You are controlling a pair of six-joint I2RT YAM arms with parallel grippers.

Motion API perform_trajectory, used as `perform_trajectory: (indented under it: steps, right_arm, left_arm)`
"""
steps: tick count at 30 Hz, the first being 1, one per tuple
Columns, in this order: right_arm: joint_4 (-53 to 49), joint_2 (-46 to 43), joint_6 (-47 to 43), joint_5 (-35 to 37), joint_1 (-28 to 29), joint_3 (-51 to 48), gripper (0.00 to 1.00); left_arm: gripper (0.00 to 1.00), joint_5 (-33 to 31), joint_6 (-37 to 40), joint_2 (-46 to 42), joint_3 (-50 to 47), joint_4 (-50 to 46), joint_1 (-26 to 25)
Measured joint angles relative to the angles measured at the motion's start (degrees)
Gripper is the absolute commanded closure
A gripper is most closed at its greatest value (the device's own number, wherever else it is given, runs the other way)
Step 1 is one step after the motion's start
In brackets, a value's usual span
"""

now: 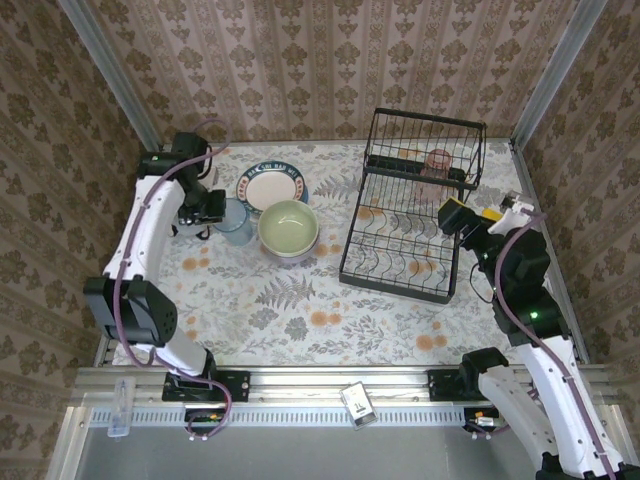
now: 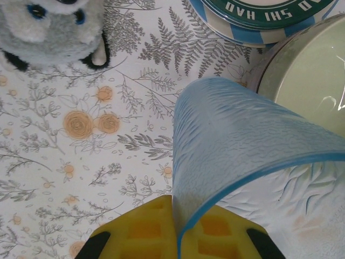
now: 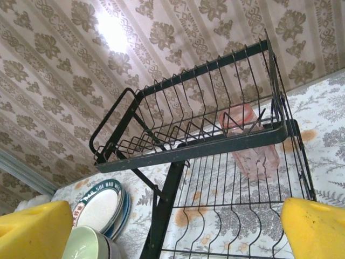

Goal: Unload the mixed dishes from the dish rack

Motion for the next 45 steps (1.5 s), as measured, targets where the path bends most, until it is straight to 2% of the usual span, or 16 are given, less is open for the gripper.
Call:
perform_trajectory:
  steps: [9,36,39,45]
  right_arm:
    - [-1.9,1.2,-0.7,-0.8,0.0,0.1,0.00]
    - [-1.3,0.7,-0.6,-8.3,0.0,-3.3,0.00]
    - [-1.3,0.7,-0.6,-8.4,0.0,-3.3,0.00]
    - [-1.3,0.7,-0.6,-8.4,0.0,-3.3,0.00]
  left_arm:
    - [1.00,0.2,1.0,7.1,0.0,2.1,0.8]
    - [0.99,1.8,1.6,15.7,3.9,4.2,1.6]
    - [0.96,1.7,1.6,16.6,4.3,4.2,1.6]
    - [0.81,1.7,2.1,17.4,5.2,4.2,1.6]
